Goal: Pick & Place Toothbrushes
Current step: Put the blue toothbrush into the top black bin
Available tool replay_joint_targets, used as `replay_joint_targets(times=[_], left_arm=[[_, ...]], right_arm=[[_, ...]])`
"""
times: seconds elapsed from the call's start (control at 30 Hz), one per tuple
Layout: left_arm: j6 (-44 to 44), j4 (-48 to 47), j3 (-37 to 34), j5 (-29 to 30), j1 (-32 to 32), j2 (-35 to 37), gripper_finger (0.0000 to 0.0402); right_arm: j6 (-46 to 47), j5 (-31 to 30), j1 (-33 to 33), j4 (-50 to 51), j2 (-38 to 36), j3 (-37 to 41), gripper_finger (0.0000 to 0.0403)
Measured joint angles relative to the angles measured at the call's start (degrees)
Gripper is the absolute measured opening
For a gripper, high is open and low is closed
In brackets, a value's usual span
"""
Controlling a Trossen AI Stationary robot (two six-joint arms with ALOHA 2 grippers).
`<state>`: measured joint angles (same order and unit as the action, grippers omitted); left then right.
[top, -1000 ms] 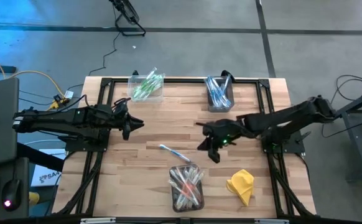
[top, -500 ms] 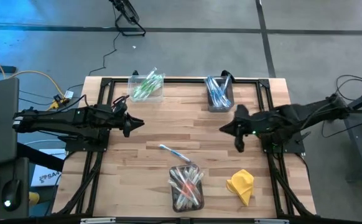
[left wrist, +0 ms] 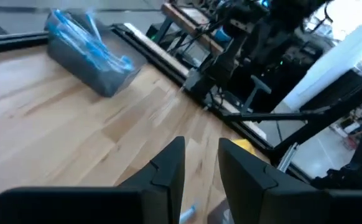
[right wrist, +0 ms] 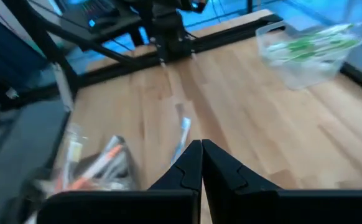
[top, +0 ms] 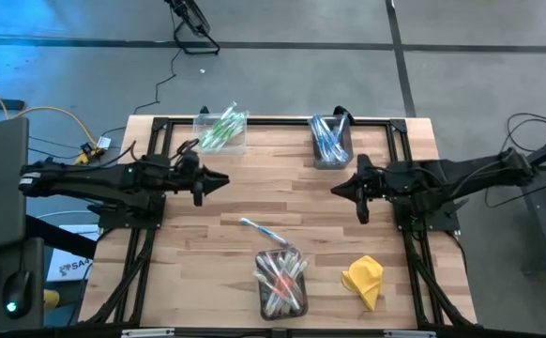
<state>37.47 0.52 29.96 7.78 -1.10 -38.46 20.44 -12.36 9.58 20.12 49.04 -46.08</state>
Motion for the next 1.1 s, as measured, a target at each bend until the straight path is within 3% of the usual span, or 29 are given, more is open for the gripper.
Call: replay_joint_targets(times=[0.2, 0.57, 0.83, 1.1], left_arm=[[-2.86, 3.04, 0.01, -3.75, 0.00, -5.33, 0.0095], [-3.39, 2.88, 0.22, -4.43, 0.02, -8.37, 0.0095], [-9.21, 2.06, 2.60, -1.89, 0.00, -9.56, 0.0095], [-19.62, -14.10, 12.65, -1.91, 0.02, -16.58, 0.0095]], right_arm=[[2.02, 6.92, -3.98, -7.49, -2.96, 5.12, 0.0002], [-4.21, 7.44, -12.82, -8.36, -11.50, 6.28, 0.0002], [-5.46, 7.67, -18.83, -8.35, -13.36, 6.29, 0.0002], [-3.53, 8.37, -22.50, -8.35, -12.69, 6.29, 0.0002]])
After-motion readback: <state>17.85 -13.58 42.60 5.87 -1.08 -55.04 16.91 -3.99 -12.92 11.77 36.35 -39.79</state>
